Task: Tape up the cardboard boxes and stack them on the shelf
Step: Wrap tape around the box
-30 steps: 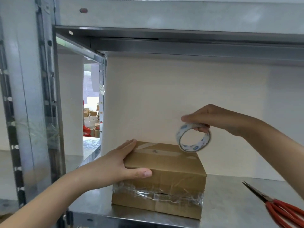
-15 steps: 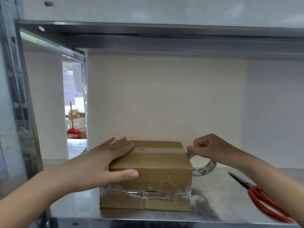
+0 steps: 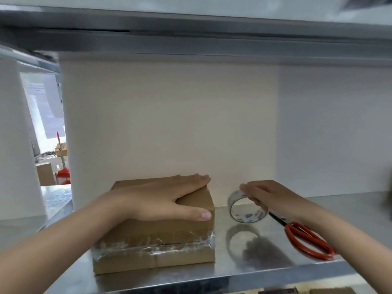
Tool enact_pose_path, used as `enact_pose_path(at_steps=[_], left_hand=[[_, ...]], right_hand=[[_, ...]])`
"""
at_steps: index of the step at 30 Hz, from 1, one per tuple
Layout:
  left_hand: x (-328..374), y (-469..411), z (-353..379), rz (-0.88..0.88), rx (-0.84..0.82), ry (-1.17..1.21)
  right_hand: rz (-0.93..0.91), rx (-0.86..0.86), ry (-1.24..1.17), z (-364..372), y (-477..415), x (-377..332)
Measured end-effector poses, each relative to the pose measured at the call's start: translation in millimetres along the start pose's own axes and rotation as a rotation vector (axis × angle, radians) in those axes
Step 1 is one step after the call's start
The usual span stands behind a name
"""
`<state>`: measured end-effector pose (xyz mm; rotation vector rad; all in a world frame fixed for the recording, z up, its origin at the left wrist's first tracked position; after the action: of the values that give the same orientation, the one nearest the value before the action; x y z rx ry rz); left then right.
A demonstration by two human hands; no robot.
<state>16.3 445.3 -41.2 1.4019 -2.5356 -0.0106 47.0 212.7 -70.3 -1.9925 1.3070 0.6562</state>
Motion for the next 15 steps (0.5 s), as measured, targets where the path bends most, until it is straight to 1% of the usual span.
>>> enact_pose_path(at_steps=[2, 3, 4, 7, 8, 9, 11, 13, 15], left_hand=[[0.1, -1.5, 1.0, 0.010, 0.001, -0.008], [-0.2, -1.9, 1.3, 0.015, 0.002, -0.011], [-0.6, -2.1, 1.0, 0.016, 0.003, -0.011], [-1.6, -2.6, 0.3, 0.009, 0.005, -0.015], [-2.2, -3.0, 0.5, 0.006, 0.006, -0.021], [-2.6, -3.5, 1.0, 0.006, 0.008, -0.027], [-2.3, -3.9, 2.3, 0.010, 0.007, -0.033], [-2.0, -3.2, 3.5, 0.007, -0.001, -0.022], [-2.2, -3.1, 3.9, 0.005, -0.007, -0.016]], right_hand=[[0.011, 0.064, 0.021, -10.4, 15.5, 15.2], [-0.030, 0.092, 0.071, -12.7, 22.3, 17.6], [-0.098, 0.111, 0.174, -11.5, 28.4, 15.9], [-0.315, 0.087, 0.640, 22.3, 41.2, 1.7], [-0.361, 0.080, 0.720, 34.4, 43.1, -0.3], [-0.372, 0.073, 0.748, 42.2, 43.3, 0.2], [-0.303, 0.052, 0.688, 43.7, 43.2, 7.4], [-0.238, 0.043, 0.556, 39.7, 45.0, 8.8], [-0.195, 0.078, 0.284, 29.7, 47.2, 8.9]])
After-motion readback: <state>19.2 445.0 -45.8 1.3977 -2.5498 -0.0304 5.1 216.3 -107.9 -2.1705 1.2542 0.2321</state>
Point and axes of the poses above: each hand's wrist, its own y-axis away from the middle knuckle, its own z-axis out of the palm, x = y × z, the point moved 7 cm from there along -y, towards the middle knuckle, and after that the axes turned 5 degrees about -z, right-handed, at the moved point
